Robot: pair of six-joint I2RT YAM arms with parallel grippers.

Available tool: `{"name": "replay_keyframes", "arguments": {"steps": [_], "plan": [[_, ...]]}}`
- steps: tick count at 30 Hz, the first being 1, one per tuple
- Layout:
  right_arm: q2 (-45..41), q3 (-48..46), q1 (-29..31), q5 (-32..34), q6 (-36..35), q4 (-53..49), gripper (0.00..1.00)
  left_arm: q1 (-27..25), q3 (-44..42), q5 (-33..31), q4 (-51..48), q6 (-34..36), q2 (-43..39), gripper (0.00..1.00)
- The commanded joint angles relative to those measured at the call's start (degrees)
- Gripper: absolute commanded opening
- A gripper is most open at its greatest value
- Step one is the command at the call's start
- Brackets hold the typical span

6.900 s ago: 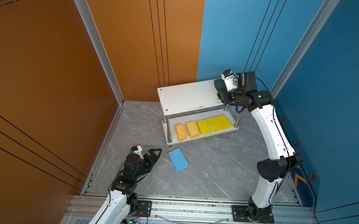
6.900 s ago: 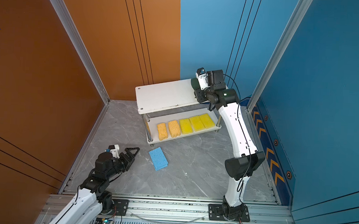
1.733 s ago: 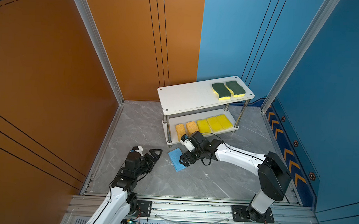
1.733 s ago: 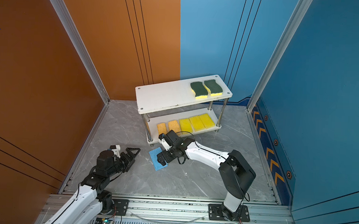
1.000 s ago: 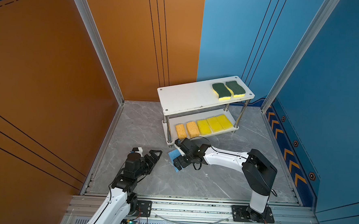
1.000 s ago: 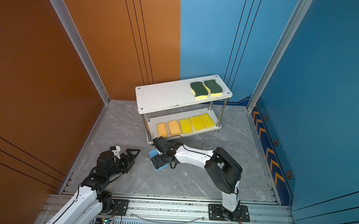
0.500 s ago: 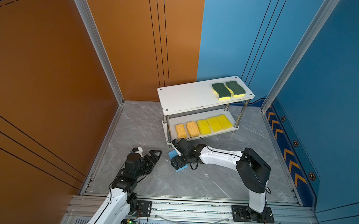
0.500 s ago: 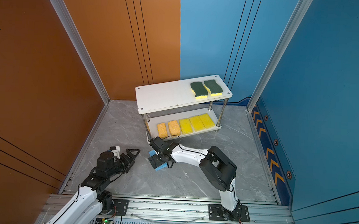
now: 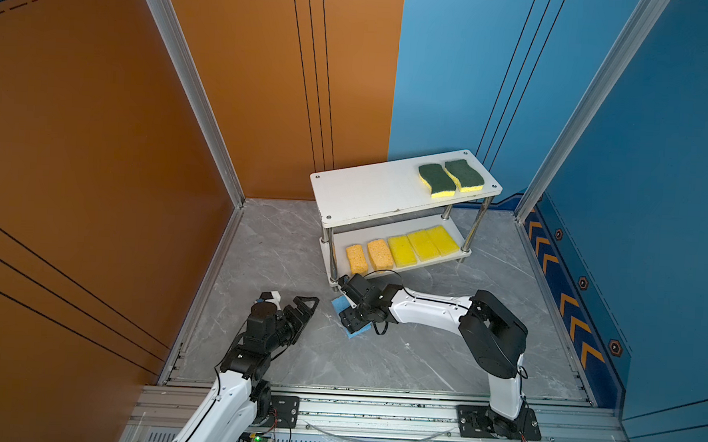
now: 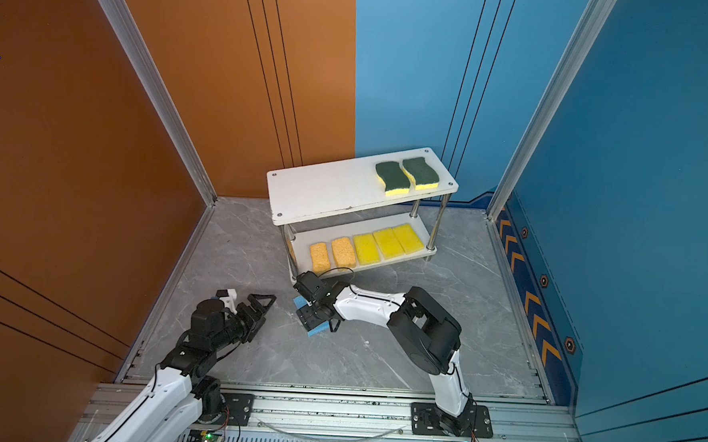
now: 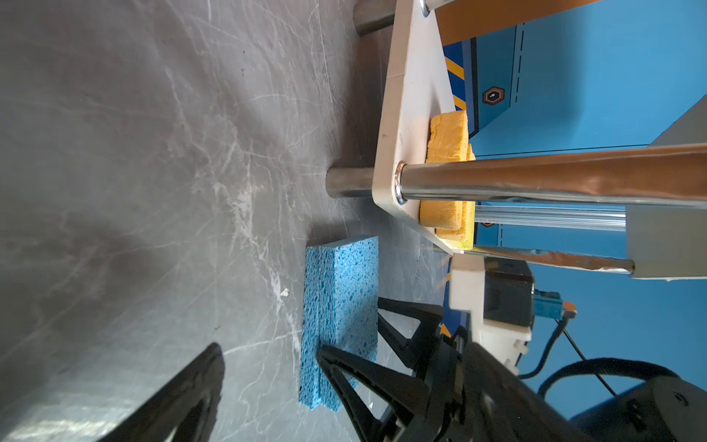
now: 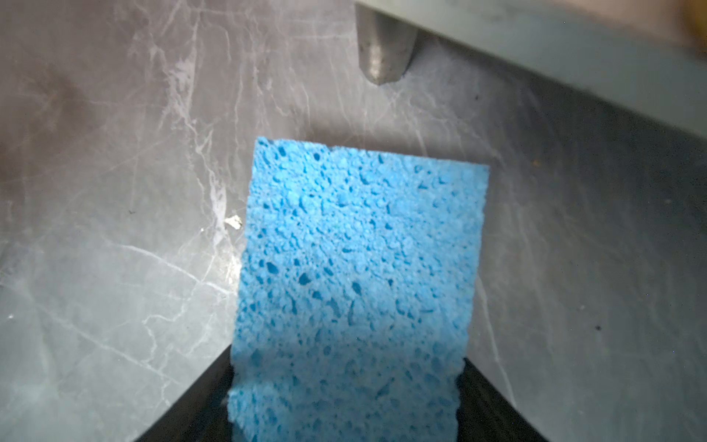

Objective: Place and organize the cleaning sponges onto the shelf
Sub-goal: 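Lower the open right gripper over the blue sponge and close it, then lift one layer of the blue sponge off the table with the right gripper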

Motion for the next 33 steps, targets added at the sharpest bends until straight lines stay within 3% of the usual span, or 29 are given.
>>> {"name": "replay_keyframes", "arguments": {"steps": [1, 6, 33], "plan": [[1.1, 1.6, 0.0, 1.1, -1.0, -2.7, 0.7, 0.5, -0.8, 1.1, 0.6, 1.1, 0.0, 0.98], [1.0, 1.6, -0.3, -0.5, -0.8, -2.7, 0.63, 0.6, -0.7, 1.1, 0.6, 1.0, -0.1, 0.98], [-2.8, 2.3, -0.6, -4.1, -4.3, -5.2, 0.59, 0.6, -0.7, 1.1, 1.0, 1.0, 0.1, 0.98]]}}
